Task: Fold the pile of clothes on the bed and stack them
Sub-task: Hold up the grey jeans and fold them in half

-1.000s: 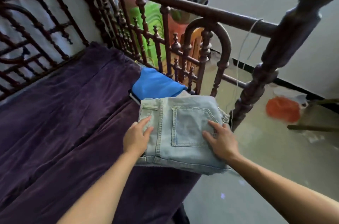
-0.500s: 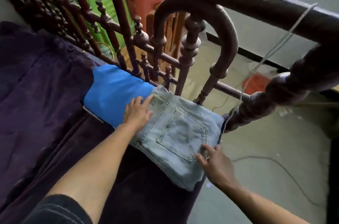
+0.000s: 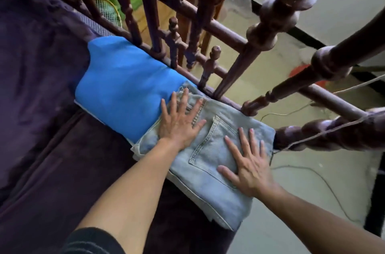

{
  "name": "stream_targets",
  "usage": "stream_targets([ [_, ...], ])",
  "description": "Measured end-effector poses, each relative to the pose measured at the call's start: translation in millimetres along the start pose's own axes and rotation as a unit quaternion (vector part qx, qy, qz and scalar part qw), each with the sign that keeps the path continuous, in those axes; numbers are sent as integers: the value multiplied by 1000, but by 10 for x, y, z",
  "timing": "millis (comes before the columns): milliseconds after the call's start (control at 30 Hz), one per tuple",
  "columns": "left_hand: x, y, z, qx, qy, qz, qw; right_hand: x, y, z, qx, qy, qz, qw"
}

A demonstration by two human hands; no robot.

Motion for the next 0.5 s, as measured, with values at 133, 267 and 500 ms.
stream_targets([
  [133, -30, -76, -106, 75, 18, -4, 997, -20, -43, -13, 29, 12, -6, 999],
  [267, -68, -535, -465, 59, 13, -21, 998, -52, -129, -171, 94, 10, -10, 995],
  [500, -2, -2305, -667, 58, -118, -169, 977, 59, -785, -724, -7, 27, -98, 995],
])
Point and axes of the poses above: each hand's wrist, its own y-axis towards the middle knuckle, its own z-axis out of the palm, x = y × z, the point moved 6 cm from there along y, towards the middle knuckle, and after that the axes turned 9 degrees about x, right-handed, at the moved point
